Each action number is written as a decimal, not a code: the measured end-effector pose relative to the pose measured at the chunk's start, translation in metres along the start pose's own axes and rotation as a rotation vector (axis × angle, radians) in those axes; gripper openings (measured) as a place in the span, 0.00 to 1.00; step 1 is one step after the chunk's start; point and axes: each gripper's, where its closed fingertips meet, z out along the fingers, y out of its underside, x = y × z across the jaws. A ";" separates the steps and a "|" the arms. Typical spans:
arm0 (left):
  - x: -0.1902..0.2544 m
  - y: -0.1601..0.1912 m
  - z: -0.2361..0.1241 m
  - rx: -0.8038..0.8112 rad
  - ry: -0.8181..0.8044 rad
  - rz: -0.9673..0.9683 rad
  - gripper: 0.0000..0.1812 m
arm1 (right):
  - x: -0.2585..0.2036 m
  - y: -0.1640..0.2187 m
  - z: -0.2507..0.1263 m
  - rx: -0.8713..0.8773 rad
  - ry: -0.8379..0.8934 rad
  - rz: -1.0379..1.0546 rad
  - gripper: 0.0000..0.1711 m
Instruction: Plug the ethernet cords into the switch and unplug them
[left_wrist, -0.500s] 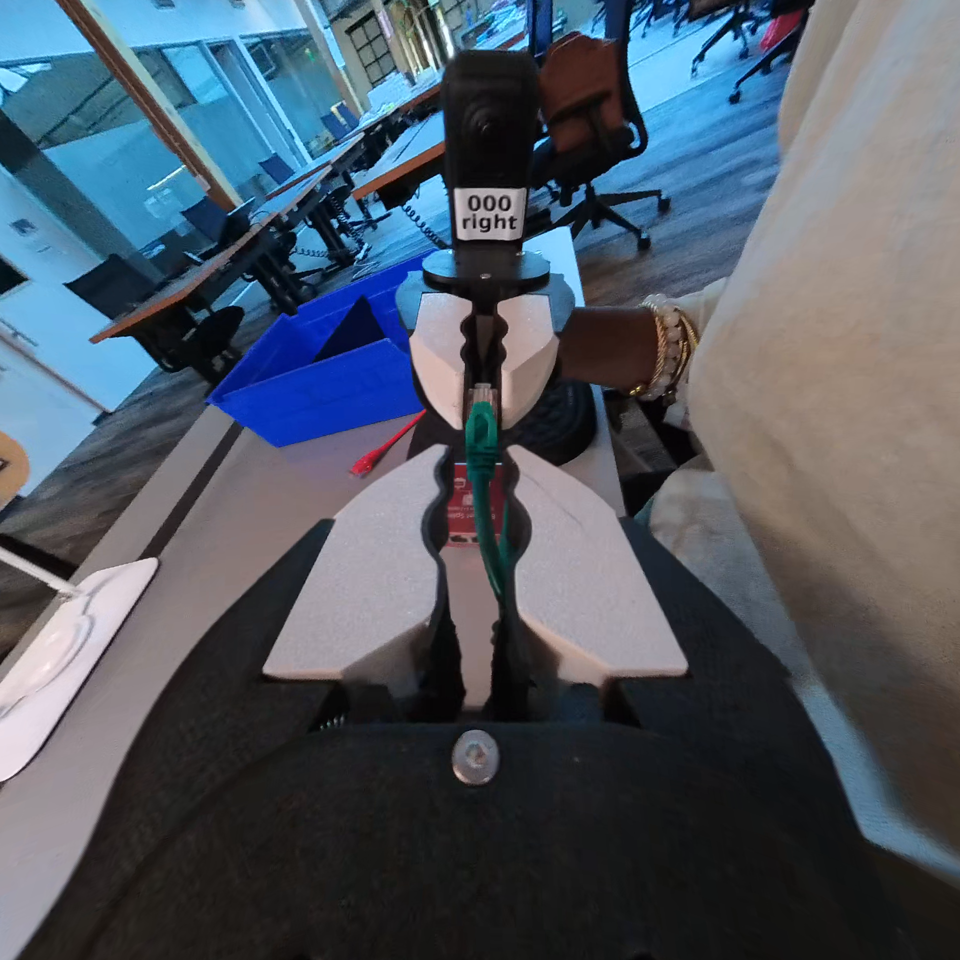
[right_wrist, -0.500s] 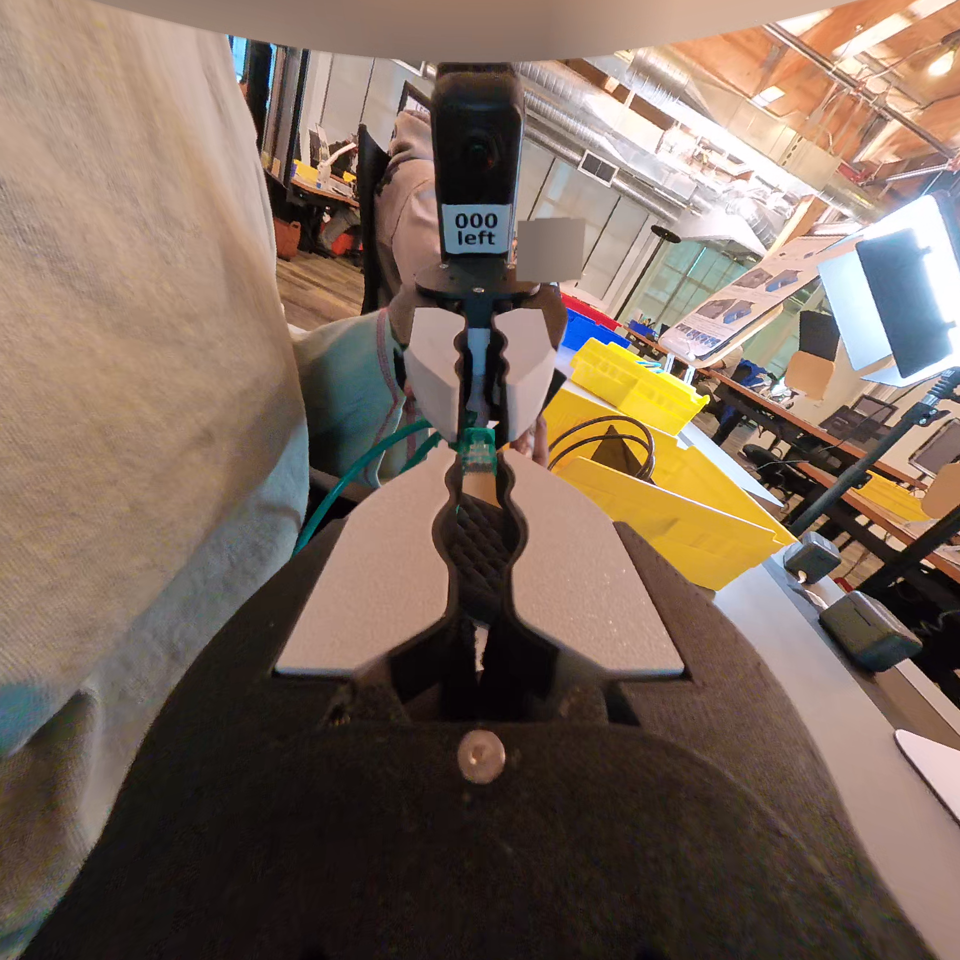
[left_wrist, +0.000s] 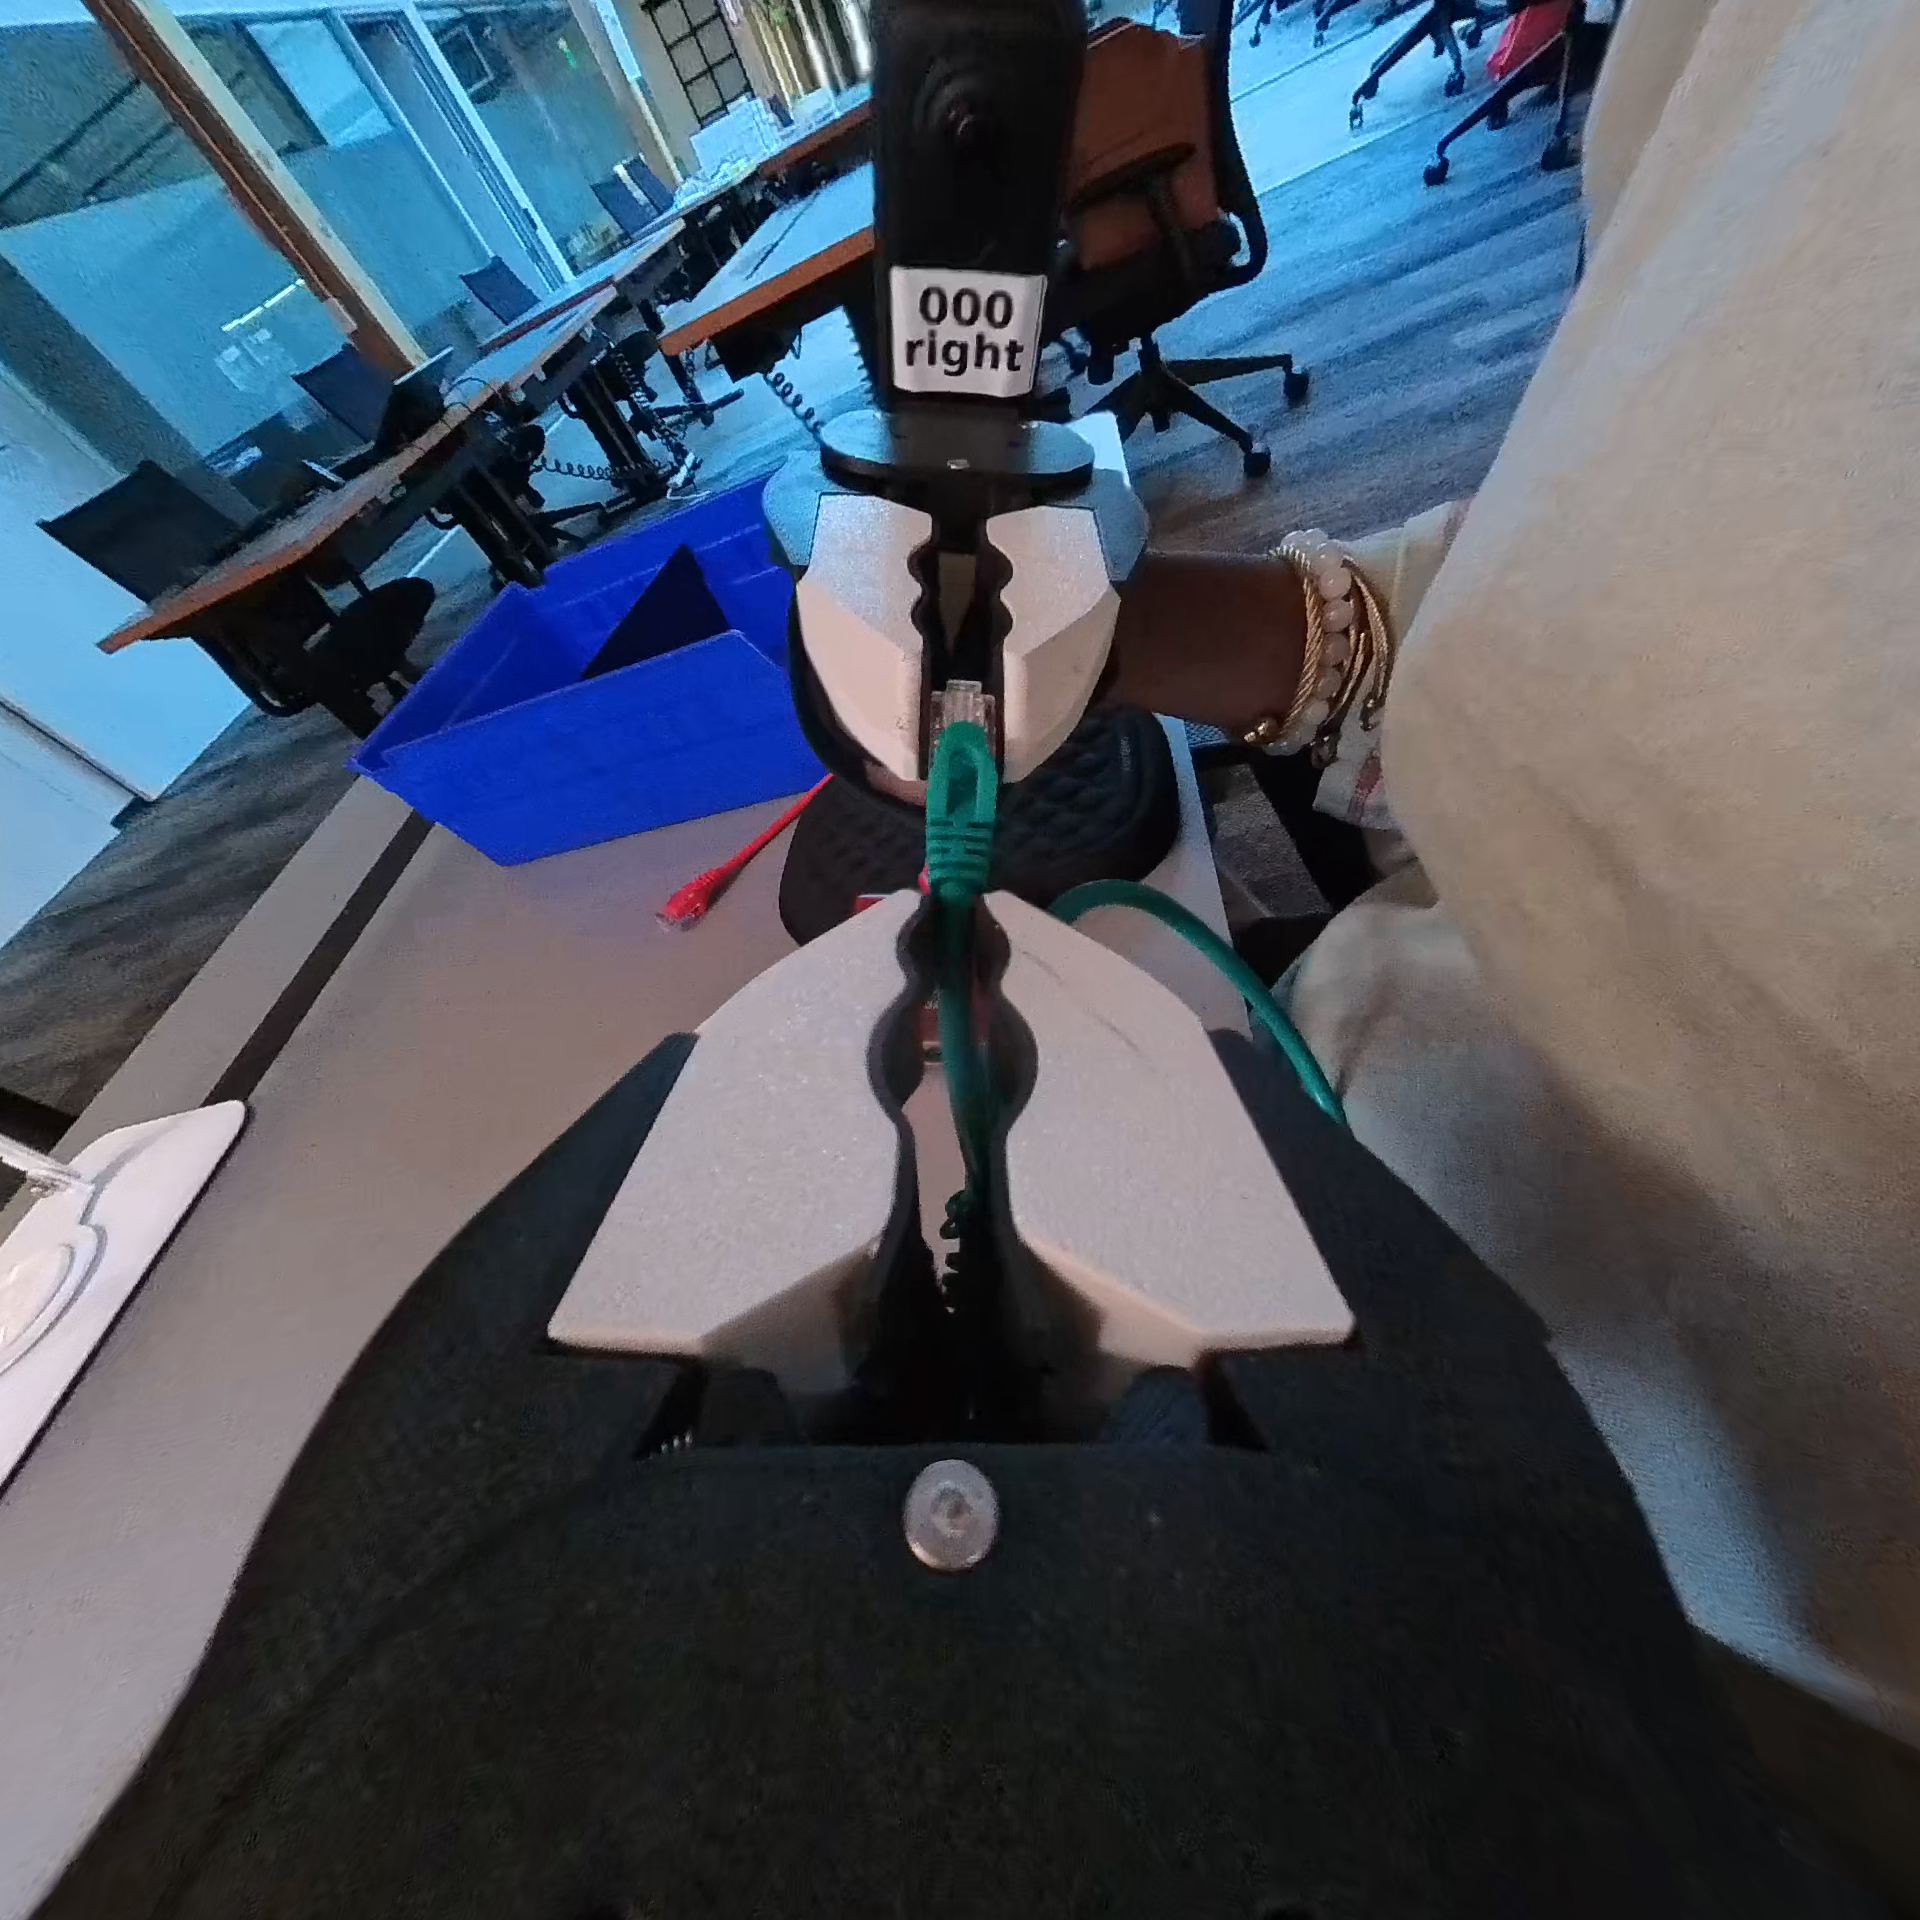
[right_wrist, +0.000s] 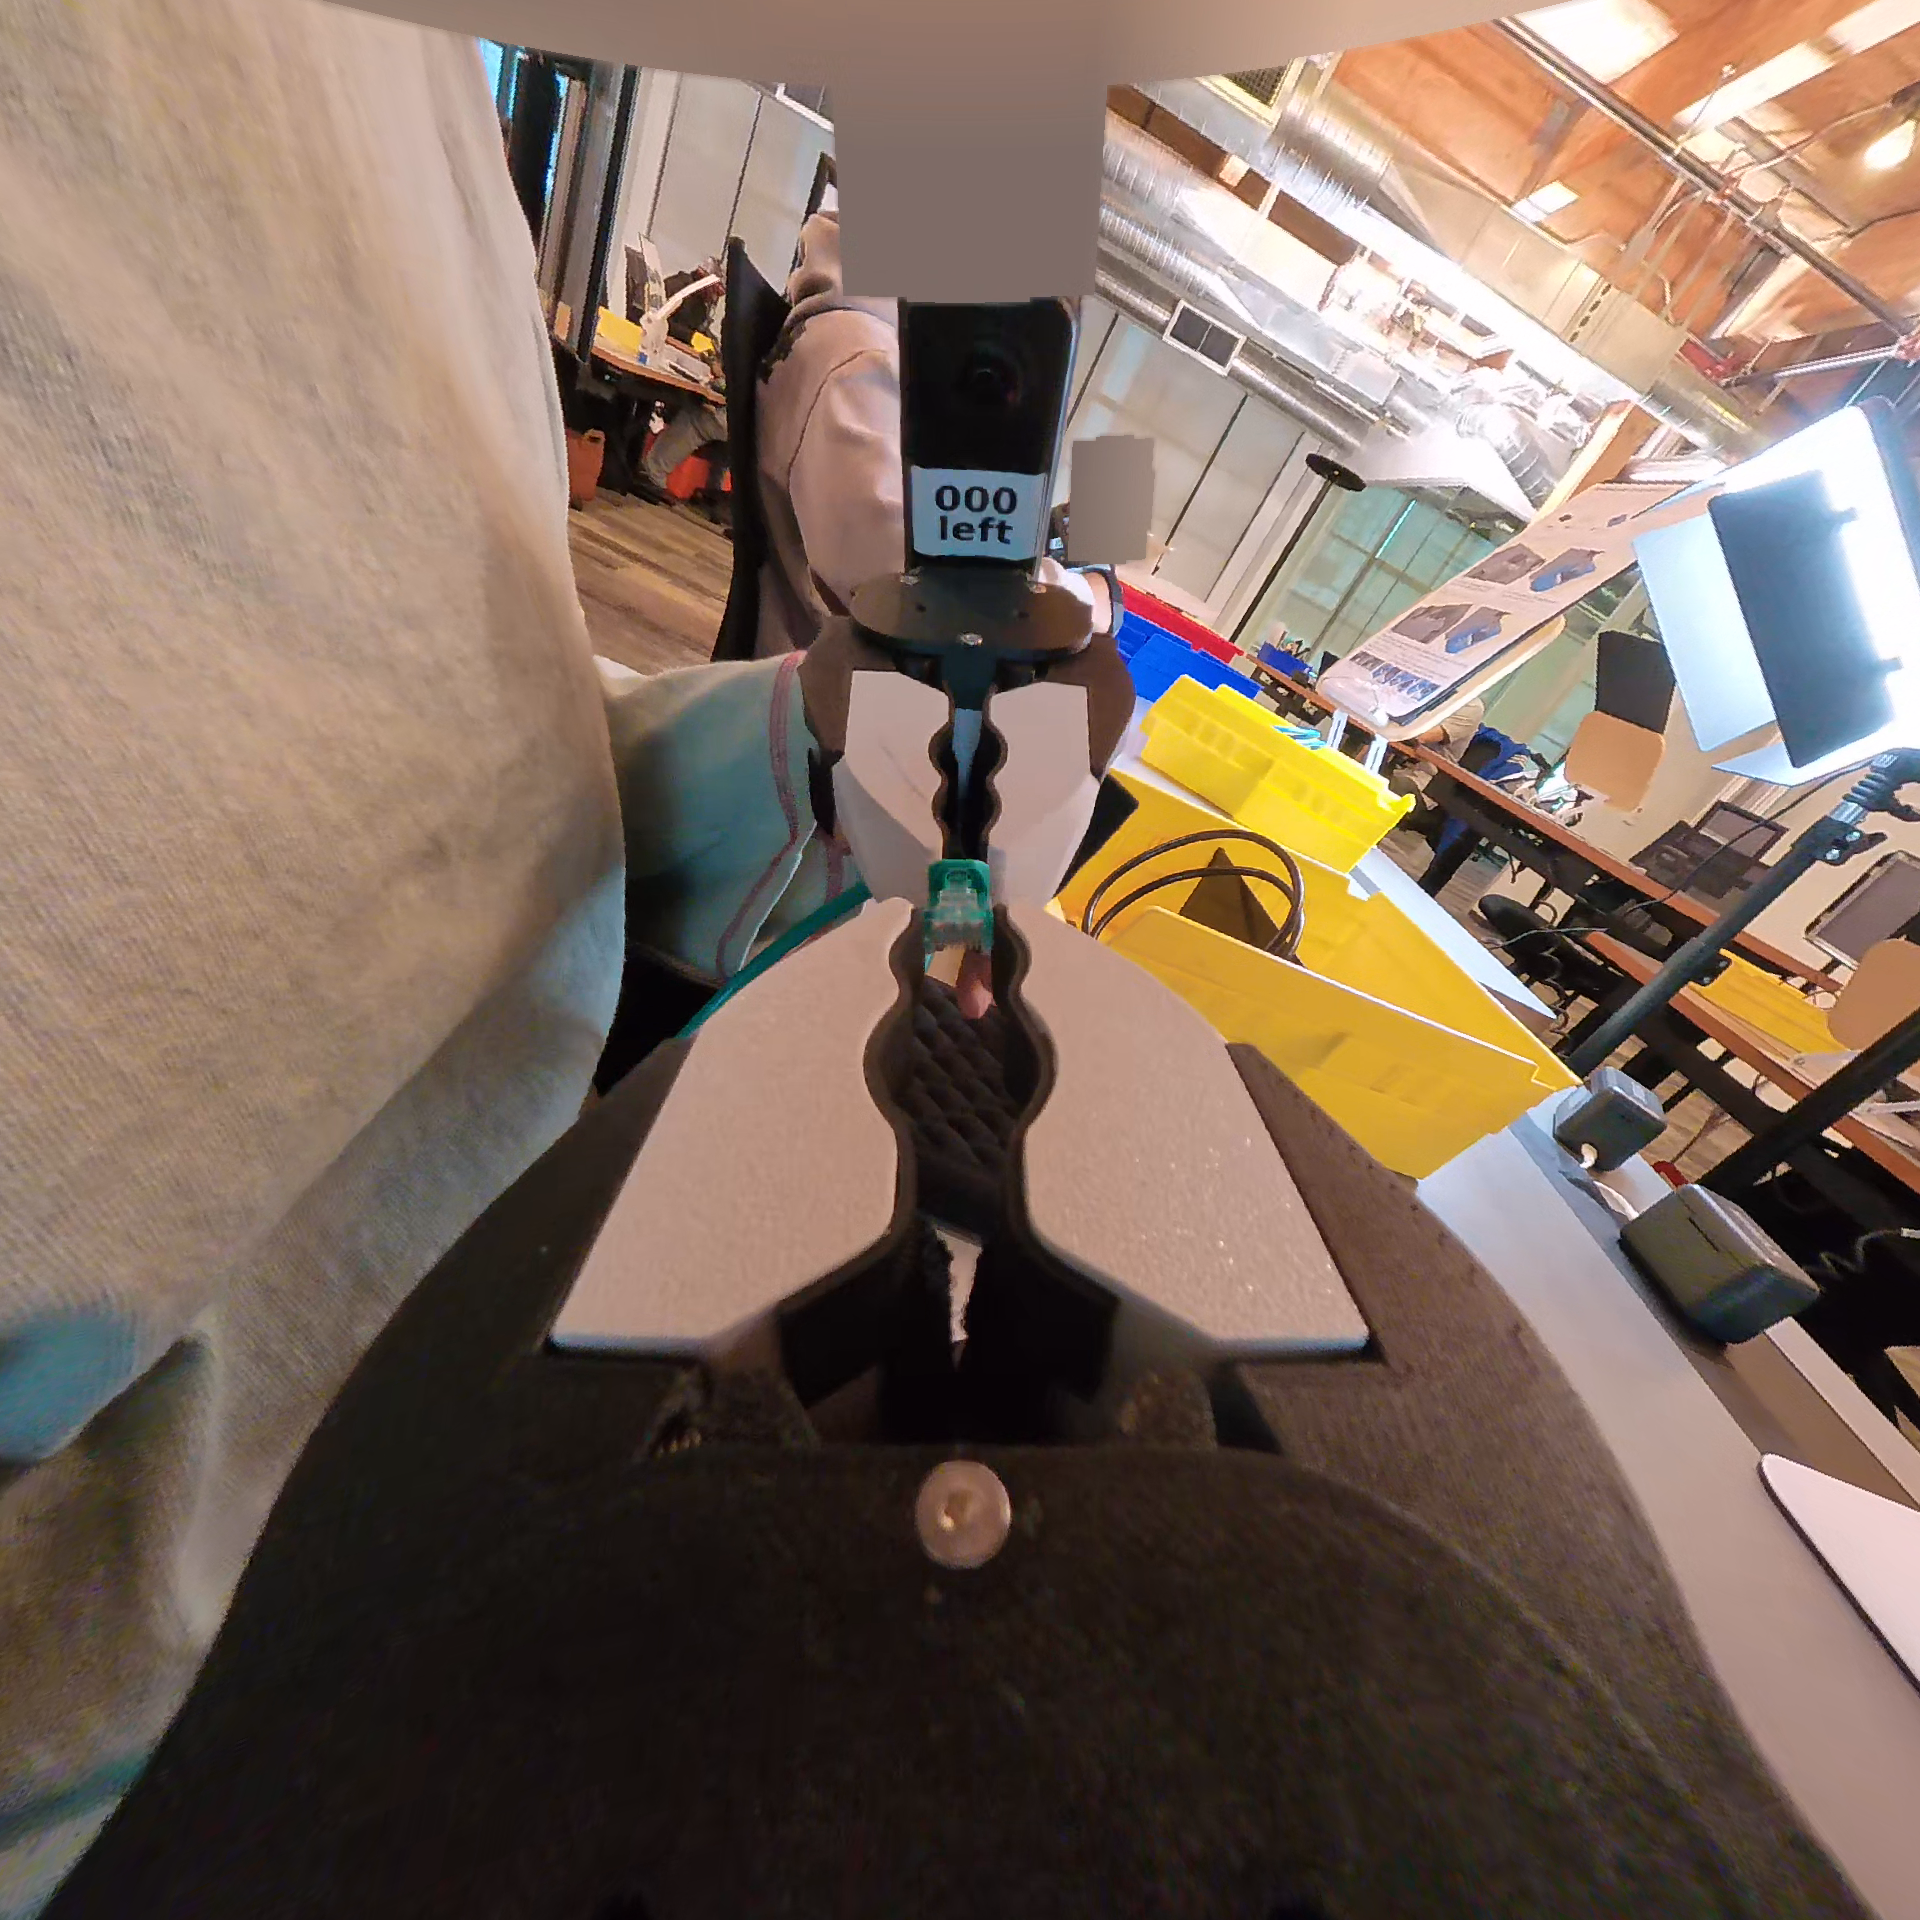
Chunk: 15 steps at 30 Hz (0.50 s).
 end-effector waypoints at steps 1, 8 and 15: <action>0.001 0.000 0.000 0.004 0.005 -0.004 0.04 | 0.000 0.000 0.000 -0.001 -0.003 0.002 0.07; -0.005 0.003 0.001 -0.041 -0.032 -0.019 0.03 | 0.005 0.006 -0.002 -0.034 0.026 0.024 0.07; -0.021 0.017 -0.044 -0.289 -0.177 -0.052 0.03 | 0.024 0.062 -0.050 -0.477 0.153 0.098 0.43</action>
